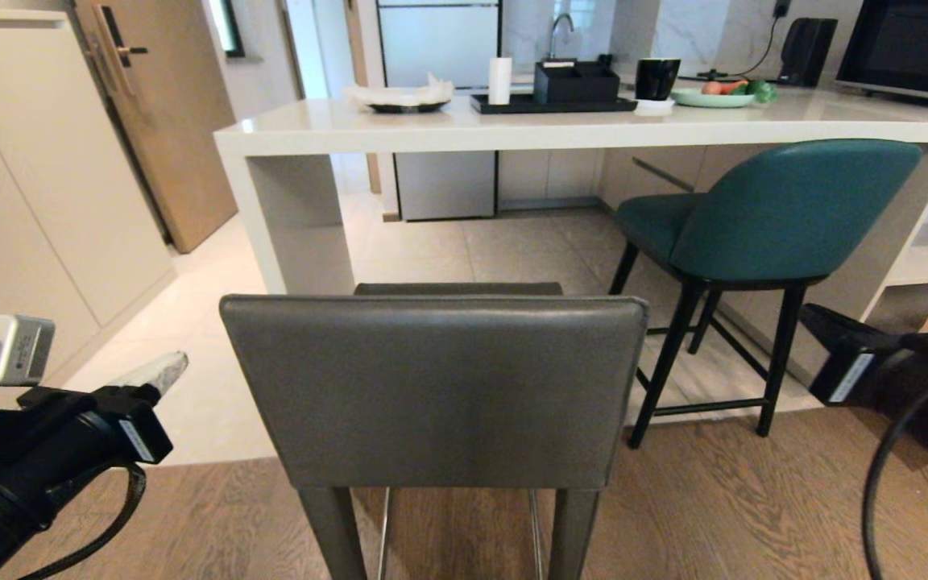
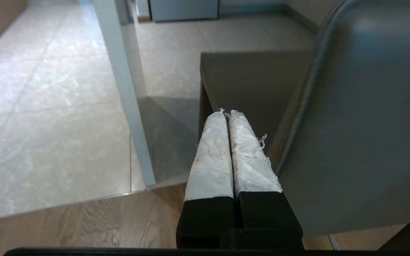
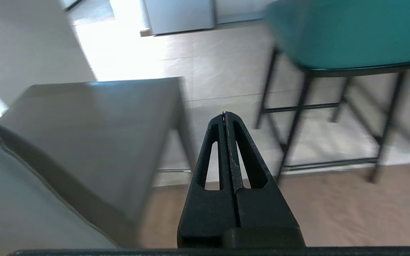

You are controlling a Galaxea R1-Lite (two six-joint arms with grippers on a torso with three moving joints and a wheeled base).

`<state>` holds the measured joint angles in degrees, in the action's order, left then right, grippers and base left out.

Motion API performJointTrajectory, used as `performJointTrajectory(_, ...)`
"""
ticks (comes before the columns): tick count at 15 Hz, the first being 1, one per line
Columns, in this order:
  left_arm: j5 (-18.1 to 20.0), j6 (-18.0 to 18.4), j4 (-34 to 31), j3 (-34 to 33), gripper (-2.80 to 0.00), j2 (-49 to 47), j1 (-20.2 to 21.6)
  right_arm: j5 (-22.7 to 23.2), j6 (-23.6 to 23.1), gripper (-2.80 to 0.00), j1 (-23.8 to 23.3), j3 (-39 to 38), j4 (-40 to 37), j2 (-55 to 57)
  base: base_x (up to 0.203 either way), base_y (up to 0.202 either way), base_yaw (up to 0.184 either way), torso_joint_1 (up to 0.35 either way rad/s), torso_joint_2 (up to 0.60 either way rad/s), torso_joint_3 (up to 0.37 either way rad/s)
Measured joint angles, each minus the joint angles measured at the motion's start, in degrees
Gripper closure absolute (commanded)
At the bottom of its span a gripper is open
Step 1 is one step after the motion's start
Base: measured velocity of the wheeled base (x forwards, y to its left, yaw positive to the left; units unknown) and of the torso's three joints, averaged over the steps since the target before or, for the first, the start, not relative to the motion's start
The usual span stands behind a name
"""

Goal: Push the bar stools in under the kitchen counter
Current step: Push the gray chair back under the dining table

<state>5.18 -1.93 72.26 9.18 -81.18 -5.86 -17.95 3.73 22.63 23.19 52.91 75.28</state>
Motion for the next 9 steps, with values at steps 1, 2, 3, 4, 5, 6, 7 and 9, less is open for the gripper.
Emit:
performJointTrajectory(1,-0.01,0.02,2.05,-0.09,0.0,-2.63,-0.15,-1.09,0.31,0.0,2.45,0.81,1.59,3.11,0.0,0.0,0.0,0.0,0.0,0.0)
performJointTrajectory(2,0.0,0.03,4.02,-0.11,0.0,-5.21,-0.26,-1.76,0.47,0.0,4.6,1.86,2.42,5.84,0.0,0.0,0.0,0.0,0.0,0.0)
performJointTrajectory(3,0.0,0.04,6.02,-0.11,0.0,-7.64,-0.33,-2.11,0.56,0.0,5.83,3.33,2.98,8.0,0.0,0.0,0.0,0.0,0.0,0.0)
performJointTrajectory(4,-0.01,0.09,8.01,-0.11,0.0,-9.95,-0.35,-2.25,0.53,0.0,6.51,4.23,3.04,9.59,0.0,0.0,0.0,0.0,0.0,0.0)
performJointTrajectory(5,-0.02,0.15,9.77,0.07,0.0,-12.09,-0.39,-2.27,0.47,0.0,7.14,4.62,2.96,10.82,0.0,0.0,0.0,0.0,0.0,0.0)
performJointTrajectory(6,-0.01,0.15,11.83,0.58,0.0,-14.29,-0.66,-2.33,0.4,0.0,7.76,4.97,3.04,12.02,0.0,0.0,0.0,0.0,0.0,0.0)
performJointTrajectory(7,-0.17,0.11,13.58,1.38,0.0,-16.23,-1.05,-2.31,0.44,0.0,8.28,5.41,2.96,13.11,0.0,0.0,0.0,0.0,0.0,0.0)
performJointTrajectory(9,-0.55,0.06,14.82,3.13,0.0,-19.86,-2.24,-2.31,0.4,0.0,9.2,7.01,3.01,15.58,0.0,0.0,0.0,0.0,0.0,0.0)
